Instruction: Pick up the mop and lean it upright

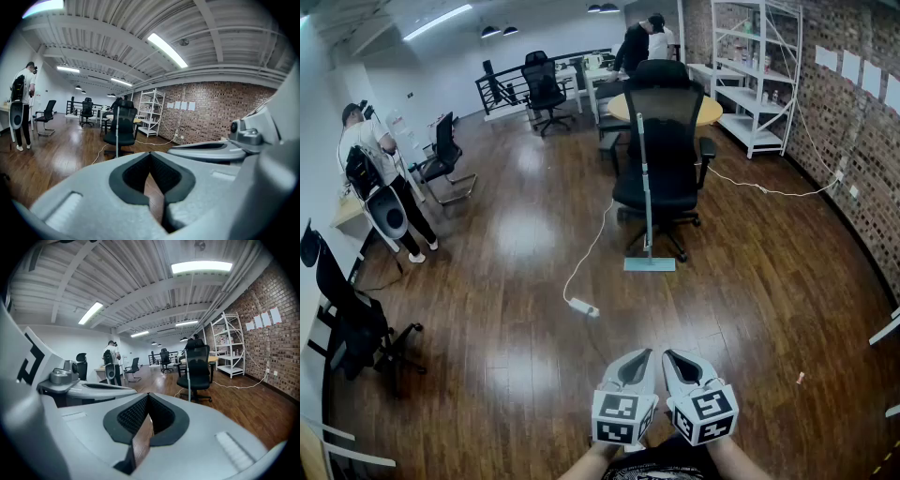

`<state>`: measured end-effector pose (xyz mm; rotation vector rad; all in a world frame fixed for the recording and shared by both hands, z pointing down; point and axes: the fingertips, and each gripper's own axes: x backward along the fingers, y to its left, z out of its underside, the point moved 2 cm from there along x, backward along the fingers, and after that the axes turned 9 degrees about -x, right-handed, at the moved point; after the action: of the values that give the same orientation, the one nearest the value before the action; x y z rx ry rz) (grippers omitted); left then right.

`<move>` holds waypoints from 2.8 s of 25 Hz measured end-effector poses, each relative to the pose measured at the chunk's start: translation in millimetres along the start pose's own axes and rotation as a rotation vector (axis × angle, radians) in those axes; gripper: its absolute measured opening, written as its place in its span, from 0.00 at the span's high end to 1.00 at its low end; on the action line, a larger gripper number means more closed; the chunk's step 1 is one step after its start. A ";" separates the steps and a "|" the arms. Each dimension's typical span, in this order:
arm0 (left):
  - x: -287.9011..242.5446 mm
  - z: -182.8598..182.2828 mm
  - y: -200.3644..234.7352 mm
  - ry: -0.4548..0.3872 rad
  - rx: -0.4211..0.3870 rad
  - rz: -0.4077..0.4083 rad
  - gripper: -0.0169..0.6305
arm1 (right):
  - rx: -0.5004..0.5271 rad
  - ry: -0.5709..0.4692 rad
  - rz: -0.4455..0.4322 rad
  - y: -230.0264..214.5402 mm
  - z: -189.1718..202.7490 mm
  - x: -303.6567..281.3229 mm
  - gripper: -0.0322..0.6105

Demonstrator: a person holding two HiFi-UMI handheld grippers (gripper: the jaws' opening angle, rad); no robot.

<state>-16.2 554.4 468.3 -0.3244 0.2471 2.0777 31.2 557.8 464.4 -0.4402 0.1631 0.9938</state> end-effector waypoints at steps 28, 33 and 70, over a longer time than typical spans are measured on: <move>-268.1 -107.1 81.2 0.032 -0.065 -0.071 0.97 | -0.036 -0.052 -0.072 -196.2 -141.7 -185.0 0.95; -300.5 -122.8 95.4 0.026 -0.054 -0.092 0.97 | -0.031 -0.051 -0.095 -217.9 -159.8 -210.8 0.95; -529.0 -199.2 363.4 -0.024 -0.003 -0.021 0.97 | 0.025 -0.011 -0.022 -296.6 -284.8 -556.6 0.91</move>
<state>-49.1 -116.8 469.6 -0.3021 0.2250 2.0604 -3.2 -133.3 475.6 -0.4130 0.1598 0.9717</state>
